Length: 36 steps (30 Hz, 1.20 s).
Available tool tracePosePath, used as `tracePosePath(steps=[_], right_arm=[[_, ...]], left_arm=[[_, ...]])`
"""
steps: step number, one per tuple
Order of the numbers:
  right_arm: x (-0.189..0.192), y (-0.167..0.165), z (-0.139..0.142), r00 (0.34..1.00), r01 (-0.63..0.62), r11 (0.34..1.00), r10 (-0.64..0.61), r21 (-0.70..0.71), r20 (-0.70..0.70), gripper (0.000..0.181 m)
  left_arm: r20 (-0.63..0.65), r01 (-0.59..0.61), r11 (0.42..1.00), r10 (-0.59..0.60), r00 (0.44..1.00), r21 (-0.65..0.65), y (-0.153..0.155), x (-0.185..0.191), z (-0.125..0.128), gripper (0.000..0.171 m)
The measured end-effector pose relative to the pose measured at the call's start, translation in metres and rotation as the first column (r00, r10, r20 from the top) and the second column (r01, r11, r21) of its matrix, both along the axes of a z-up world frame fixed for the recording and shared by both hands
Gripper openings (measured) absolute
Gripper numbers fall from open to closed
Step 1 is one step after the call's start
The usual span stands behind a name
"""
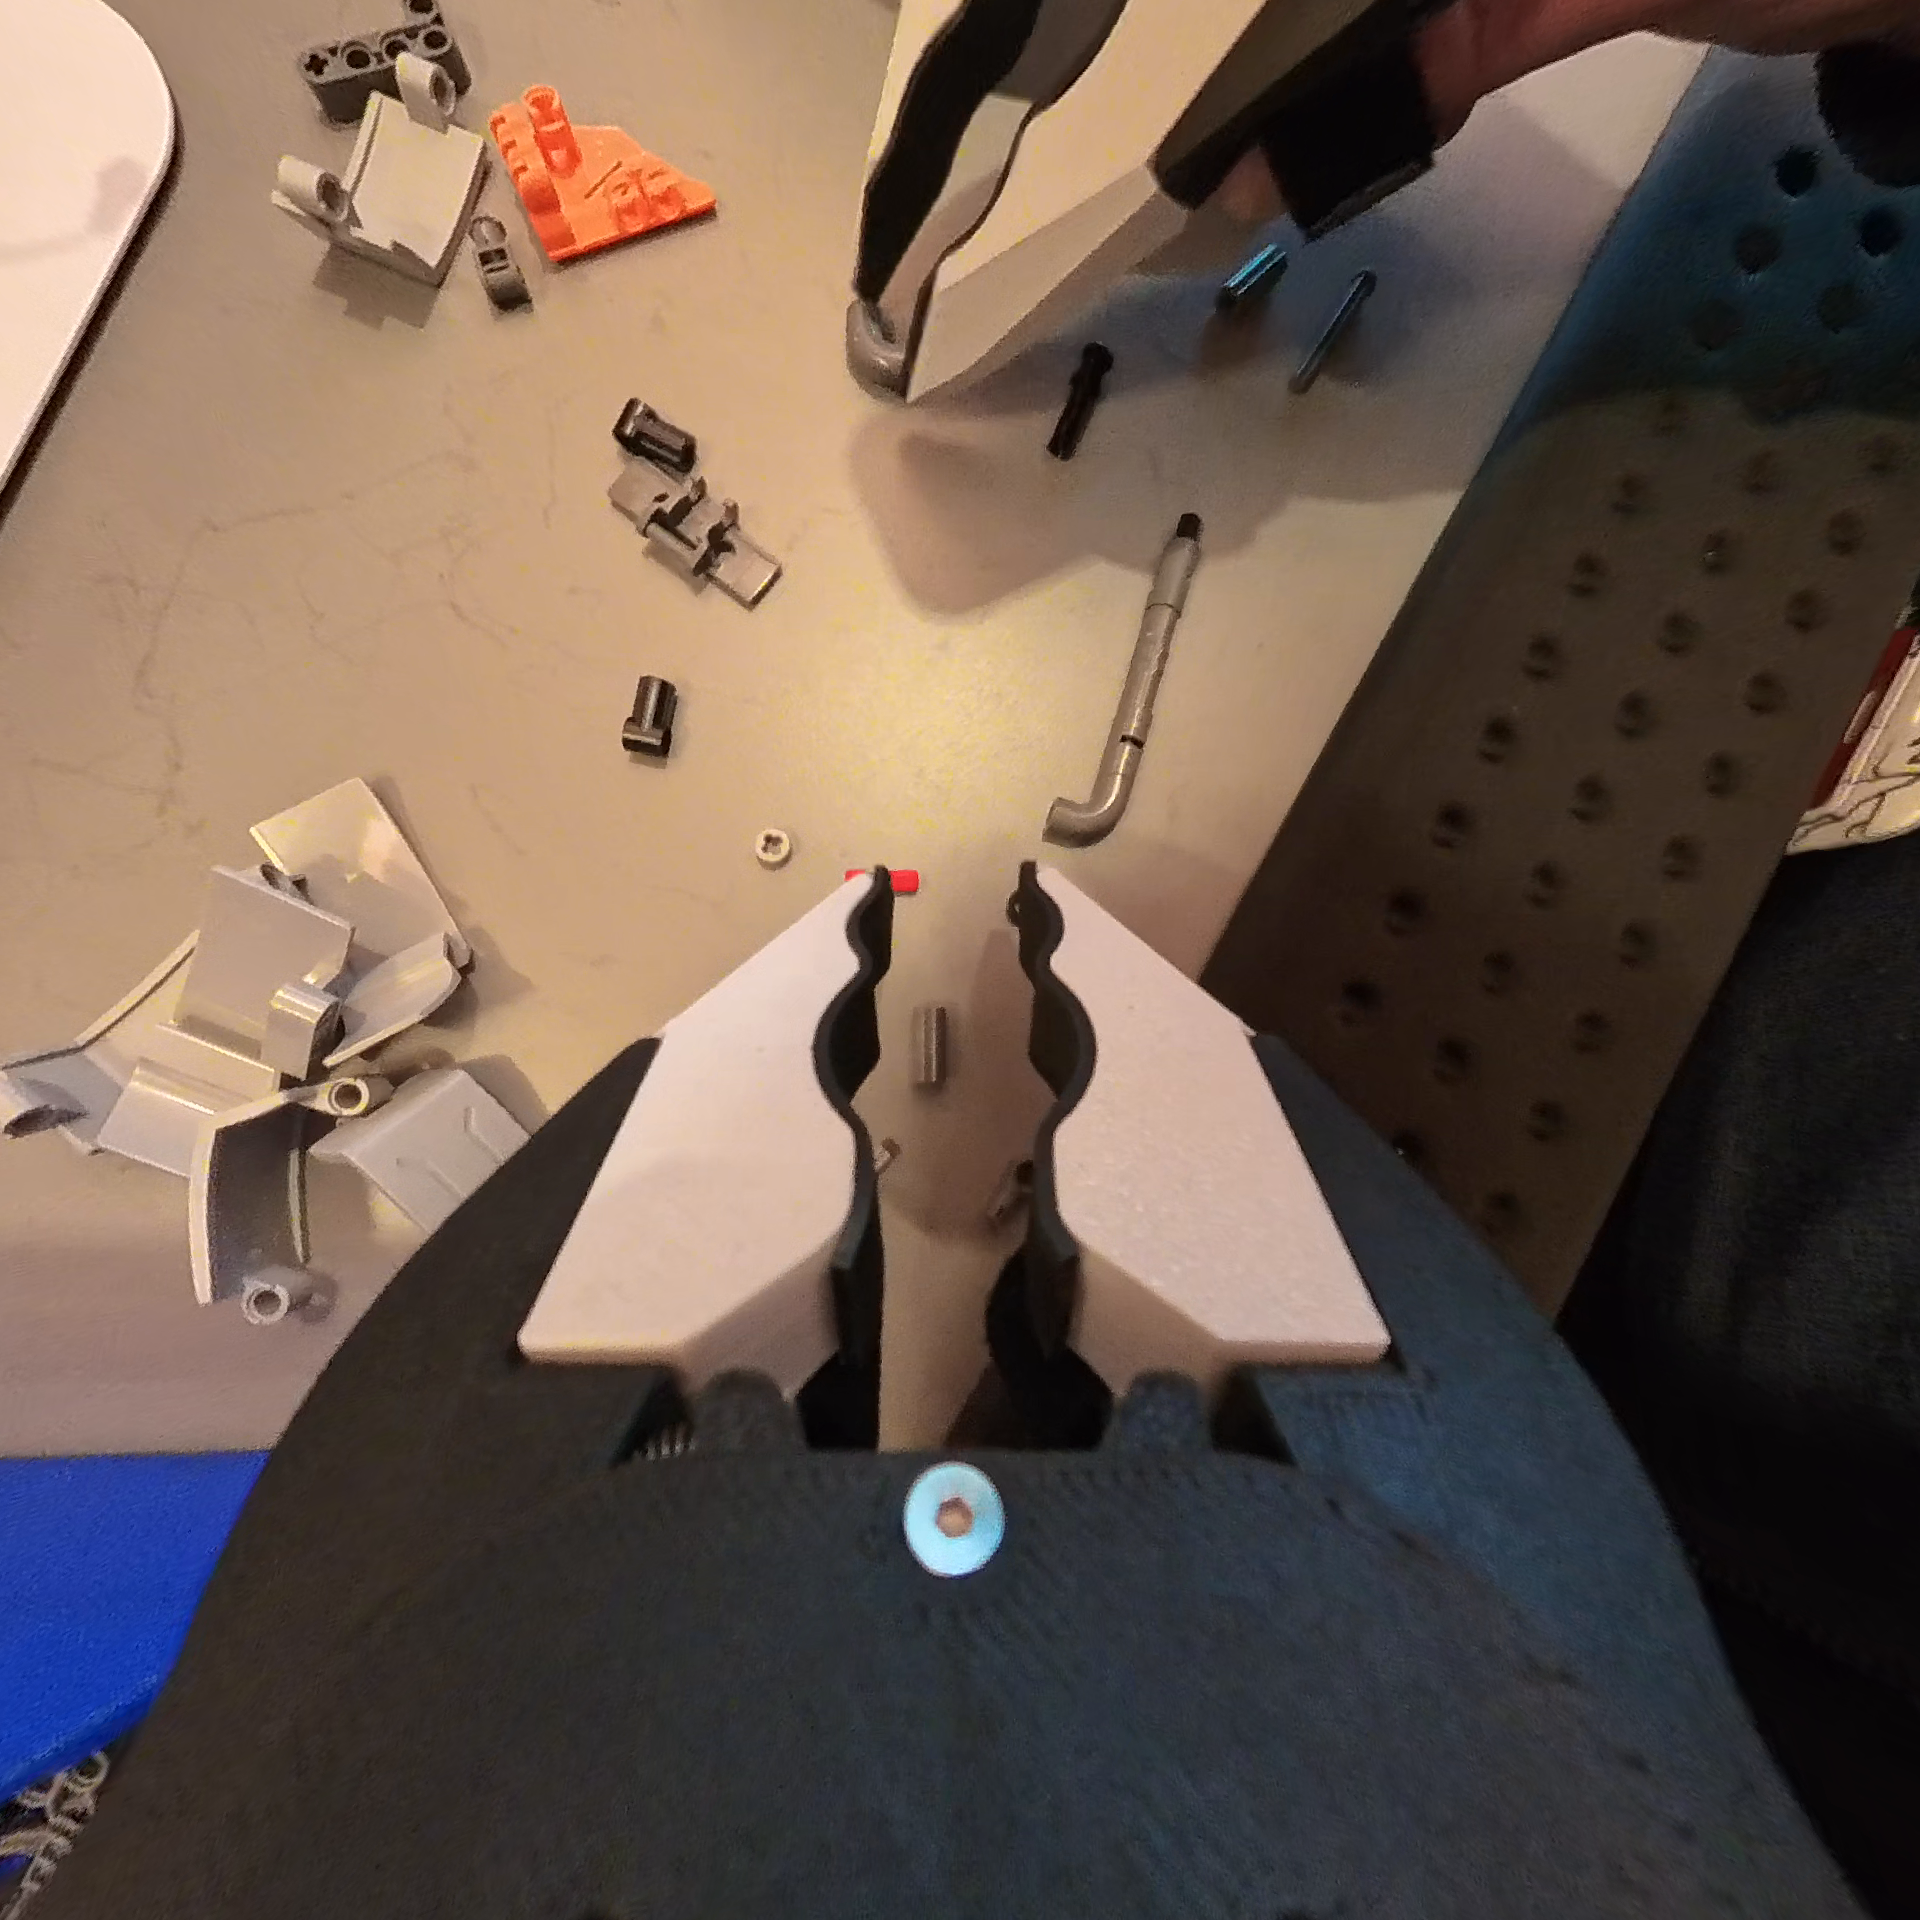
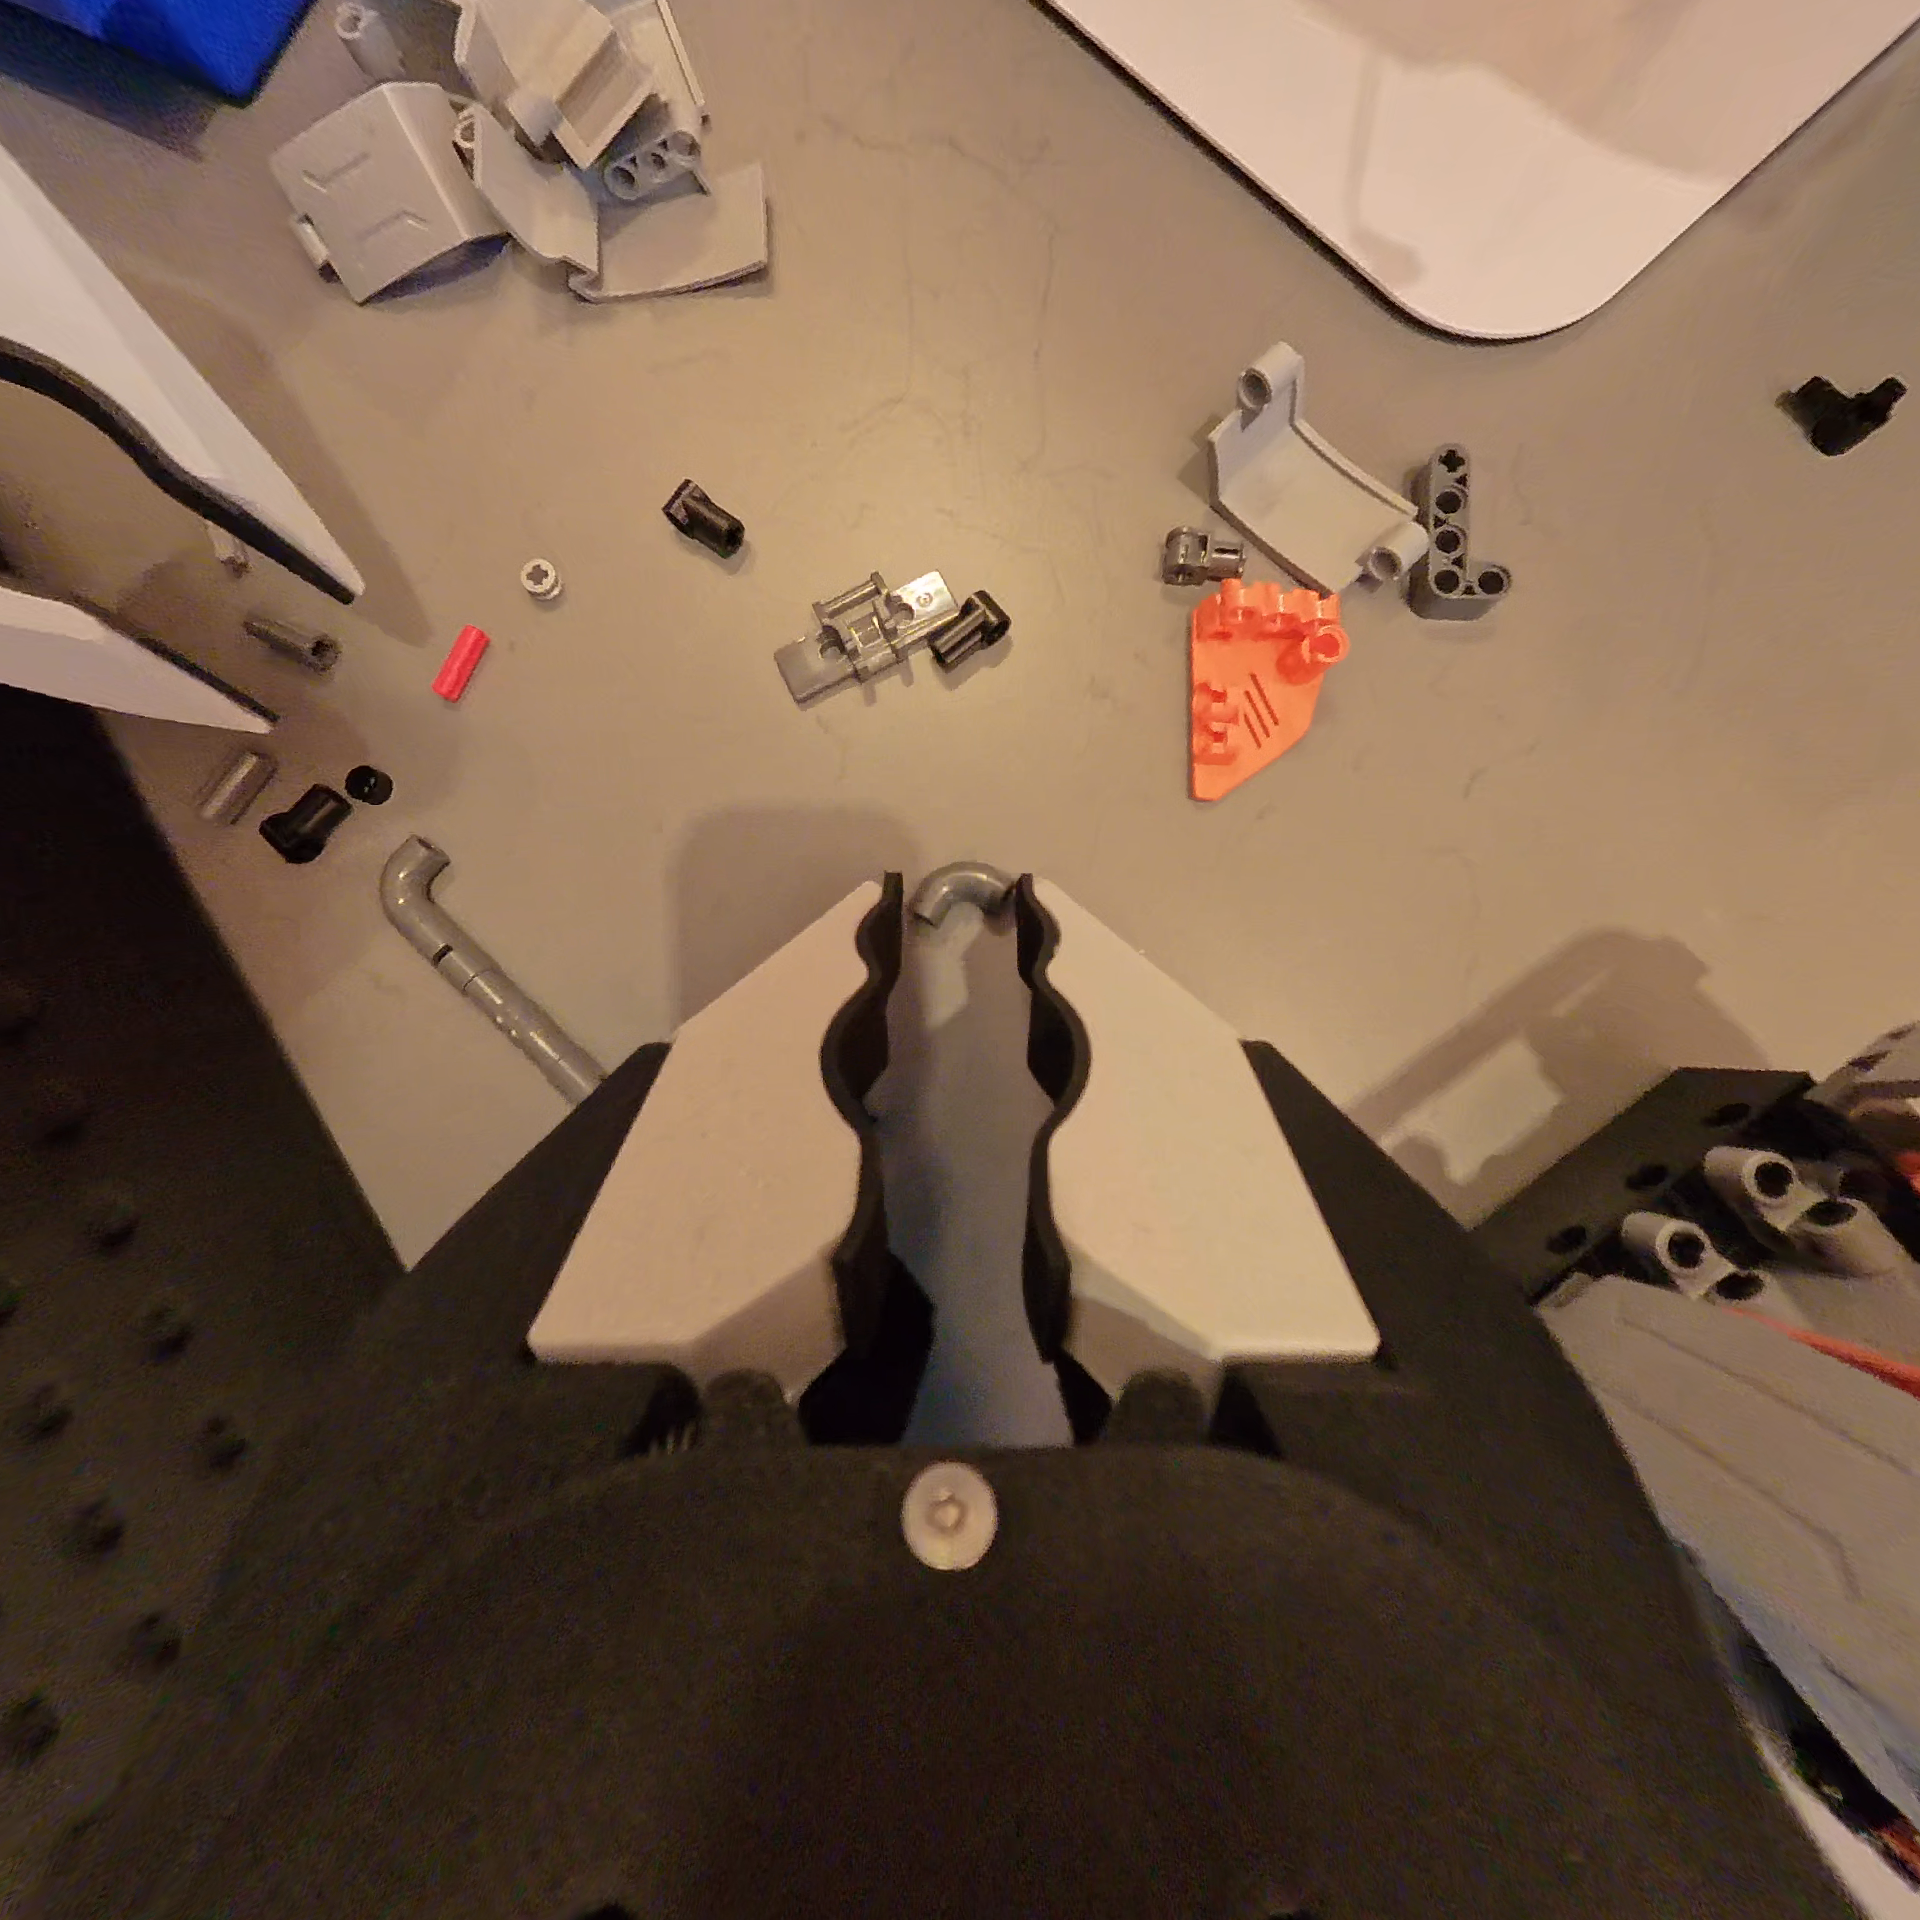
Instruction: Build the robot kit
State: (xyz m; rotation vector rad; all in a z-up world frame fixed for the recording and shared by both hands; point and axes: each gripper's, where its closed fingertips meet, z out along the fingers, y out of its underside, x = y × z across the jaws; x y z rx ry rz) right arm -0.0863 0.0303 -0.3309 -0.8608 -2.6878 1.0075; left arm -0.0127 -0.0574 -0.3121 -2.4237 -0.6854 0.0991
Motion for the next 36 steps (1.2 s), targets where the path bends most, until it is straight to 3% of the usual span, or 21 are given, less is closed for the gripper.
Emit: tracePosePath(steps=[7,22,30,36], right_arm=[[-0.003,-0.004,-0.004,1.0,-0.024,1.0,0.024,-0.001,0.014,0.015],[0.018,-0.004,0.0,0.973,-0.225,0.974,0.226,-0.025,0.04,0.0],[0.023,0.01,0.006,0.985,-0.169,0.985,0.17,-0.011,0.034,0.016],[0.023,0.007,0.002,0.99,-0.134,0.991,0.134,0.0,0.038,0.016]], left_arm=[[0.001,-0.005,1.0,0.005,1.0,0.012,-0.003,0.001,0.0,0.022],[0.009,0.016,1.0,-0.016,1.0,0.019,0.002,0.002,-0.003,0.022],[0.015,0.02,1.0,-0.02,1.0,0.019,0.003,0.003,-0.004,0.022],[0.022,0.028,0.999,-0.029,0.999,0.021,0.006,0.004,-0.005,0.022]])
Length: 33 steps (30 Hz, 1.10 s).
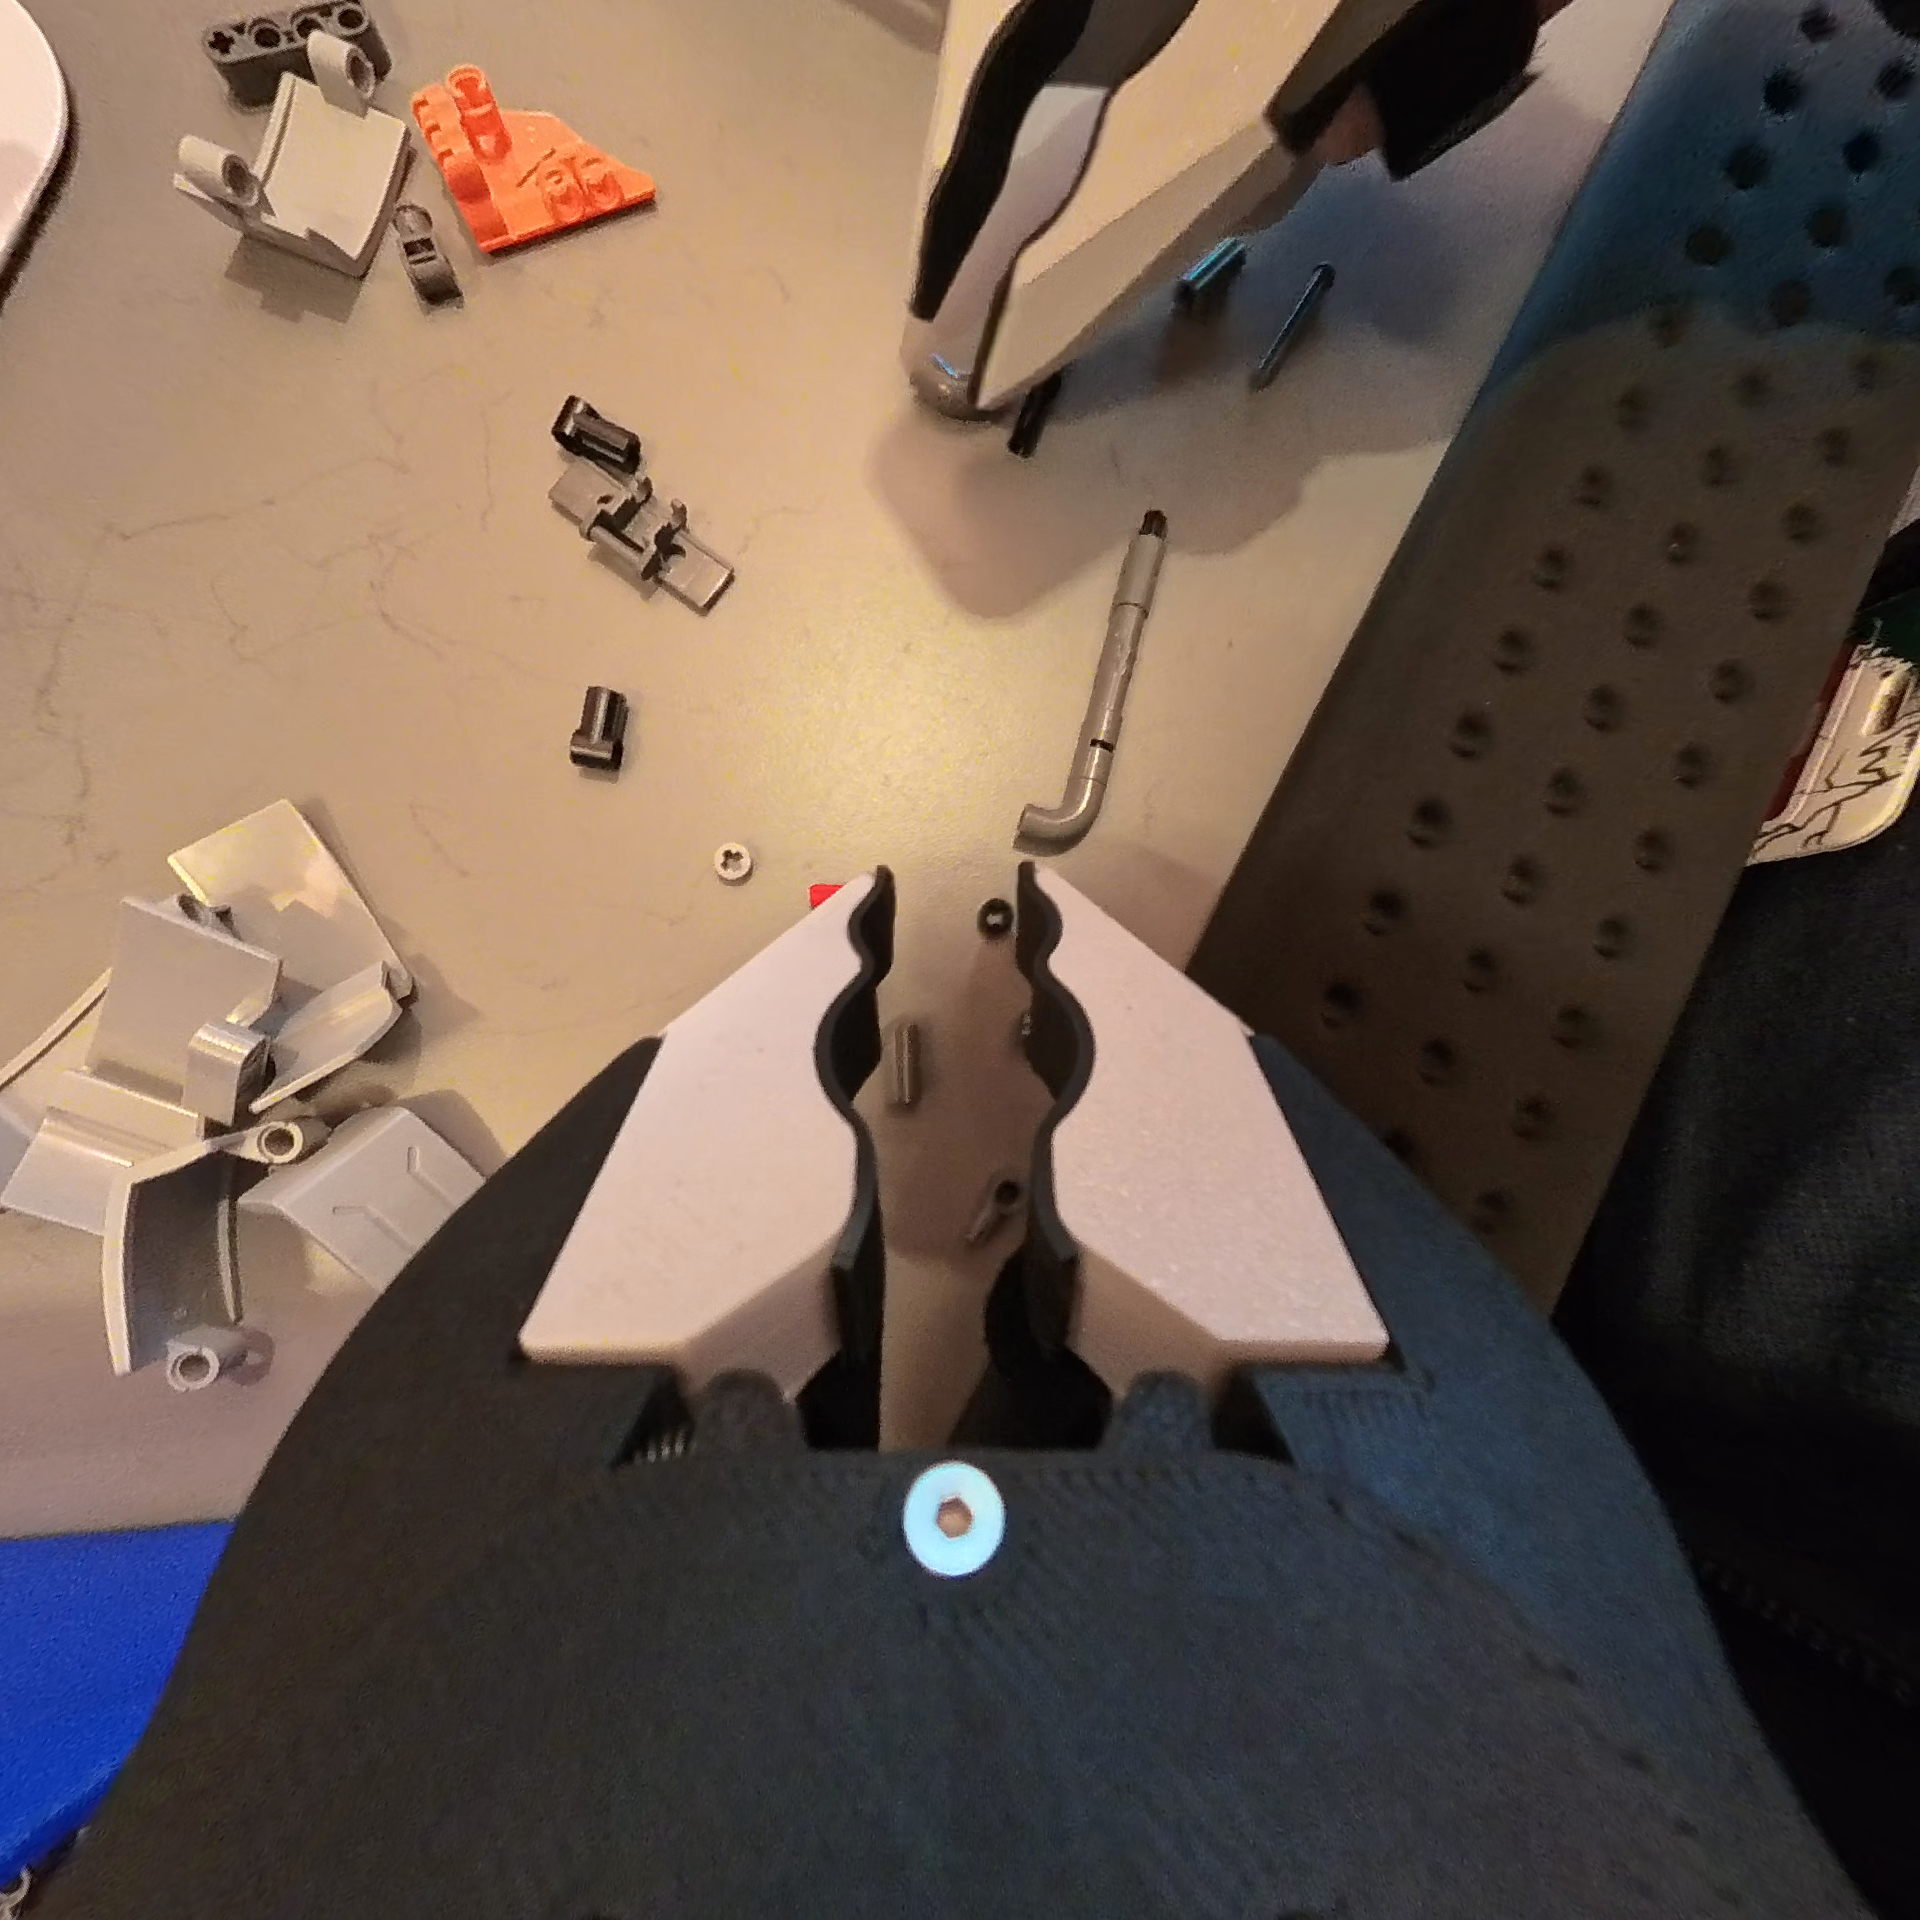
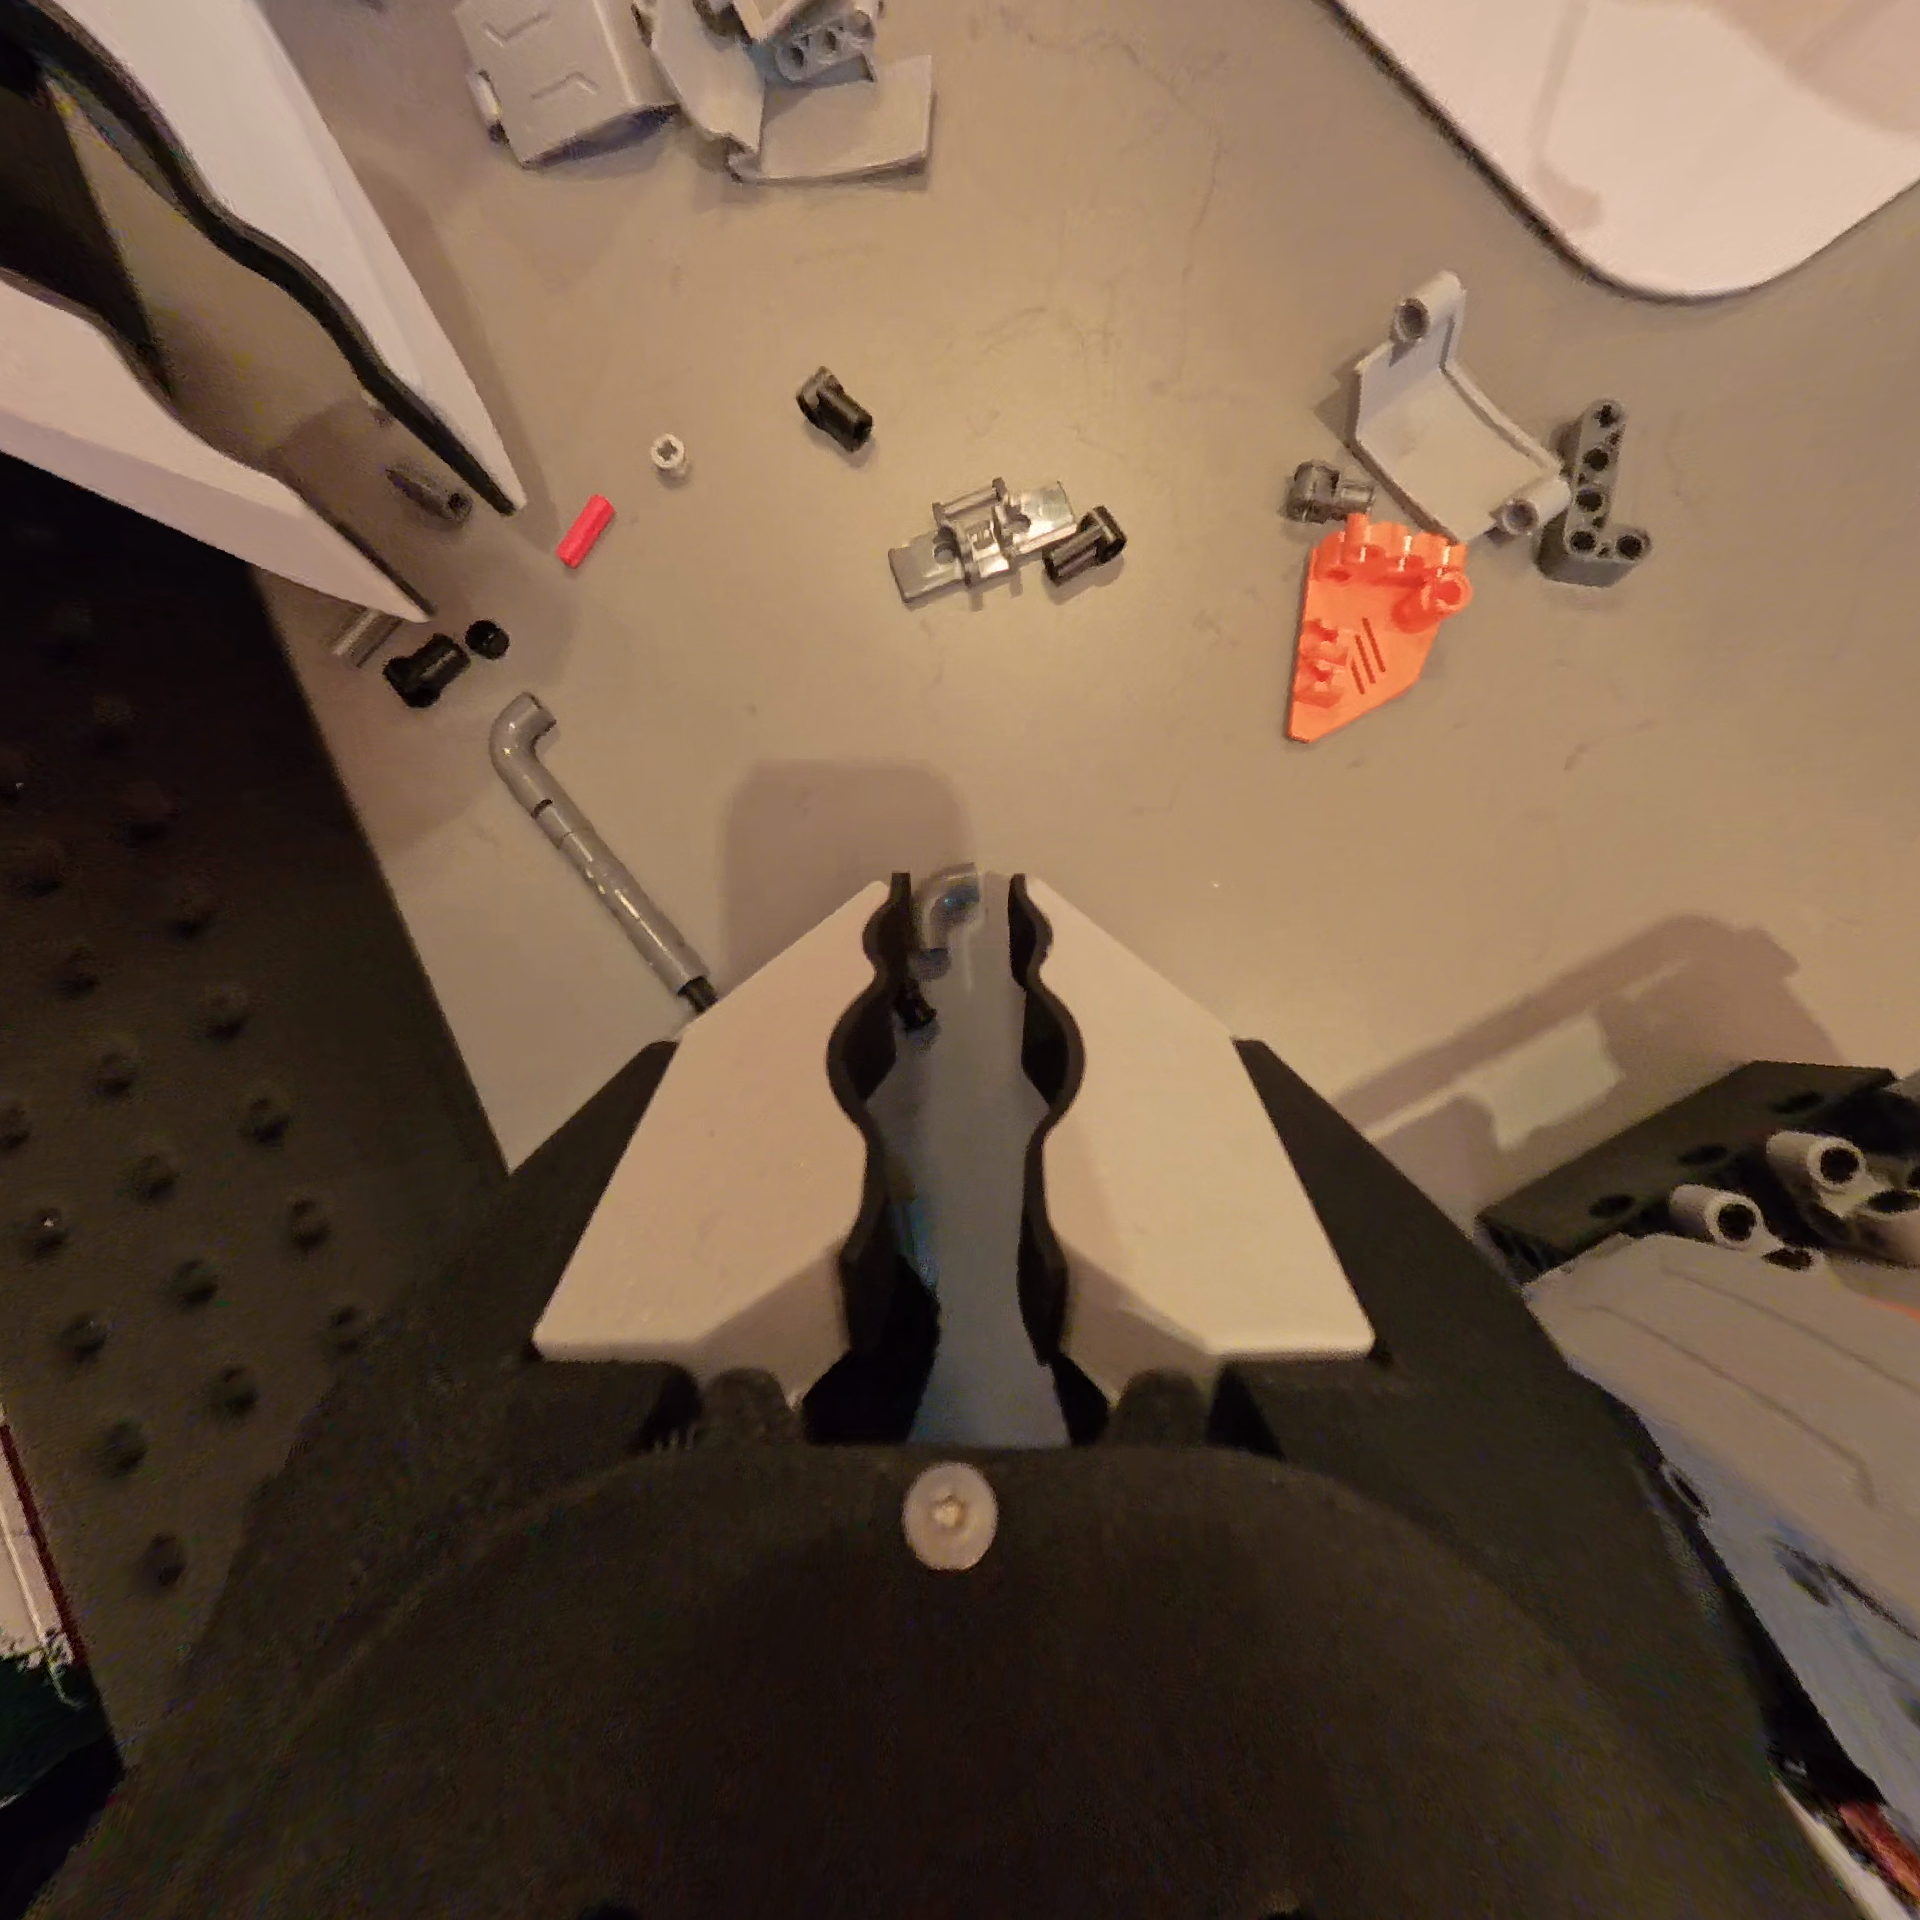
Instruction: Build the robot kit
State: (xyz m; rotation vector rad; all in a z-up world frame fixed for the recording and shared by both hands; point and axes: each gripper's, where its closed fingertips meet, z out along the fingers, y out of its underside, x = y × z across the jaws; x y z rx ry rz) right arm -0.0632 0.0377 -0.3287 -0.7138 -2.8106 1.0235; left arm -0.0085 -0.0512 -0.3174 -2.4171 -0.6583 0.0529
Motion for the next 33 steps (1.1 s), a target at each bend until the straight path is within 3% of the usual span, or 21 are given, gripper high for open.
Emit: tracePosePath(steps=[13,18,21,26,33], right_arm=[[0.01,-0.011,-0.005,0.993,-0.116,0.993,0.116,0.018,0.005,0.009],[0.019,-0.018,0.012,0.981,-0.193,0.98,0.193,-0.056,-0.01,0.009],[0.035,-0.01,0.019,0.963,-0.269,0.962,0.269,-0.054,0.002,0.009],[0.057,0.014,0.003,0.922,-0.385,0.922,0.383,0.038,0.058,0.01],[0.058,0.022,-0.005,0.935,-0.356,0.93,0.354,0.092,0.04,0.017]], left_arm=[[0.01,0.047,0.999,-0.047,0.999,0.014,0.009,0.009,0.001,0.022],[0.018,0.07,0.997,-0.07,0.997,0.009,0.014,0.012,-0.001,0.023],[0.014,0.084,0.996,-0.084,0.996,0.014,0.016,0.013,0.0,0.023],[0.012,0.122,0.993,-0.122,0.992,-0.005,0.021,0.016,-0.004,0.024],[0.014,0.139,0.99,-0.139,0.99,-0.008,0.025,0.015,-0.004,0.024]])
